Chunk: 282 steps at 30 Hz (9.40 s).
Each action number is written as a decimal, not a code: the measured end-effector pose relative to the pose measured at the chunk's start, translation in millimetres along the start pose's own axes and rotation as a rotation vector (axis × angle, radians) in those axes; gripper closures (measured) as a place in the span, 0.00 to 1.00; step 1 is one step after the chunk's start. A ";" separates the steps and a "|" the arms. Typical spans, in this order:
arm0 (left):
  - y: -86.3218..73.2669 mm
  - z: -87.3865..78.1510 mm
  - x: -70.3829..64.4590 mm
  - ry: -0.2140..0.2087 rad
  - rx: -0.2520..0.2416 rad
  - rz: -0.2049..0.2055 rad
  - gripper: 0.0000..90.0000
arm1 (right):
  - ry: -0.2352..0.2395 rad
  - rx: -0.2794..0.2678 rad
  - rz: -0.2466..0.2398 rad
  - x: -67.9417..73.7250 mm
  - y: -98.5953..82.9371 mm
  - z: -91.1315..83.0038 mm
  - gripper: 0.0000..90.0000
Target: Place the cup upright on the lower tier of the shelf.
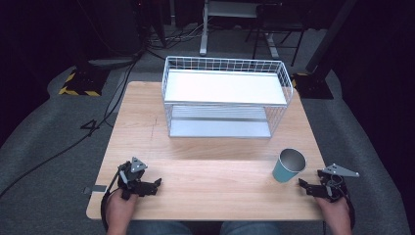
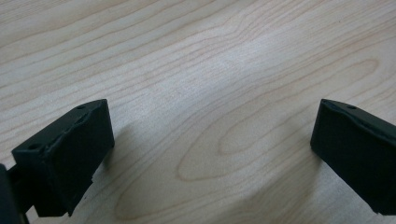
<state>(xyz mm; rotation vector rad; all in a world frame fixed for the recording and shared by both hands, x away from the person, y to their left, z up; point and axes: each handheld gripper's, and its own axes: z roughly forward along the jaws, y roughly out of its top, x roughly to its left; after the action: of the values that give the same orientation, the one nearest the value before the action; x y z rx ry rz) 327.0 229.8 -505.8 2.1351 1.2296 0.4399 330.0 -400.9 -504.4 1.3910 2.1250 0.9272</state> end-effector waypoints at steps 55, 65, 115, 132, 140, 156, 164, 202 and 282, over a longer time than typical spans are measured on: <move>2.8 2.7 -0.3 0.015 -0.003 -0.019 0.00 | 0.174 -0.179 -0.028 64.0 26.9 10.5 0.04; 2.8 2.8 -0.3 0.014 -0.003 -0.018 0.00 | 0.164 -0.178 -0.023 68.9 32.5 19.2 0.24; 1.5 1.6 0.2 0.022 -0.004 -0.027 0.00 | 0.209 -0.151 -0.120 105.0 125.8 37.4 0.25; 1.5 1.6 0.3 0.022 -0.003 -0.027 0.00 | 0.222 -0.160 -0.140 137.8 162.3 74.4 0.25; 1.5 1.6 0.3 0.022 -0.004 -0.027 0.00 | 0.230 -0.172 -0.133 148.2 173.8 91.7 0.25; 1.4 1.6 0.2 0.022 -0.004 -0.026 0.00 | 0.222 -0.212 -0.125 156.1 196.7 136.9 0.25; 1.3 1.4 -0.1 0.022 -0.002 -0.029 0.00 | 0.231 -0.224 -0.125 161.7 203.3 155.4 0.25; 1.0 0.9 -0.5 0.015 0.001 -0.020 0.00 | 0.201 -0.259 -0.095 169.3 222.2 208.8 0.24; 0.2 0.8 -4.8 0.013 -0.003 -0.023 0.00 | 0.282 -0.112 -0.194 102.0 88.0 10.1 0.17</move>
<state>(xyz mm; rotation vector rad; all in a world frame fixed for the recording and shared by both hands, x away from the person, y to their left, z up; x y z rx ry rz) 325.1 225.3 -506.1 2.1167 1.2582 0.4463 350.9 -280.6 -446.6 1.0279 2.3203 1.1999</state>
